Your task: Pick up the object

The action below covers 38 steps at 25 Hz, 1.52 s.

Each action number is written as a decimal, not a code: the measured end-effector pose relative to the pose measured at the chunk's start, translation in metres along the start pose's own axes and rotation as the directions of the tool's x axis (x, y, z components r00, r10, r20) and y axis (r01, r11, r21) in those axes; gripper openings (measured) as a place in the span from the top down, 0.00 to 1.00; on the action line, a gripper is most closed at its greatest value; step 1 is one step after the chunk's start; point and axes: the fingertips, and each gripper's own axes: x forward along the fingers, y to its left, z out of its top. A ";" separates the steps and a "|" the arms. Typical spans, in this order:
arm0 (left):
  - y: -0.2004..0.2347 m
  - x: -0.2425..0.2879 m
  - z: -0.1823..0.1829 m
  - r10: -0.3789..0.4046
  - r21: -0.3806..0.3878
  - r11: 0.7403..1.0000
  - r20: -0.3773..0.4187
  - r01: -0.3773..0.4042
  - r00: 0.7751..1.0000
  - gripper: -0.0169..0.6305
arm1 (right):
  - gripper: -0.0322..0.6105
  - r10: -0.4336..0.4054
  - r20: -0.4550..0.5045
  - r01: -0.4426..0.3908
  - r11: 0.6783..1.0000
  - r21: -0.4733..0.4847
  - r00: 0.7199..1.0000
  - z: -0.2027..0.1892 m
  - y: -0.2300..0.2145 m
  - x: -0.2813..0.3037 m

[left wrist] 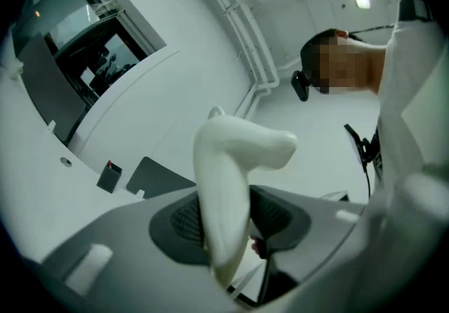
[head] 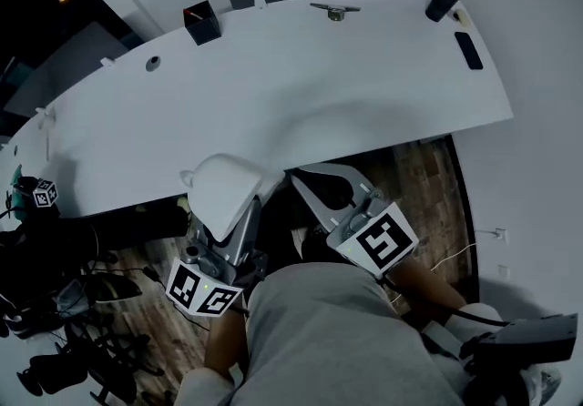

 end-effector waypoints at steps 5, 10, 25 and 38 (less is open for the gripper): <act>-0.004 -0.028 -0.012 0.125 0.100 0.988 -0.049 -0.119 0.991 0.72 | 0.95 -0.043 -0.029 0.043 0.999 0.020 0.999 -0.017 0.014 -0.005; 0.010 -0.049 -0.021 0.304 0.251 0.929 -0.090 -0.273 0.949 0.72 | 0.95 -0.183 -0.120 0.183 0.983 -0.015 0.976 -0.037 0.015 -0.004; 0.028 -0.064 -0.010 0.362 0.318 0.896 -0.116 -0.311 0.925 0.72 | 0.95 -0.308 -0.173 0.300 0.951 -0.067 0.936 -0.020 0.038 0.008; 0.041 -0.063 -0.010 0.341 0.307 0.906 -0.125 -0.290 0.932 0.72 | 0.95 -0.330 -0.162 0.321 0.944 -0.080 0.930 -0.013 0.043 0.018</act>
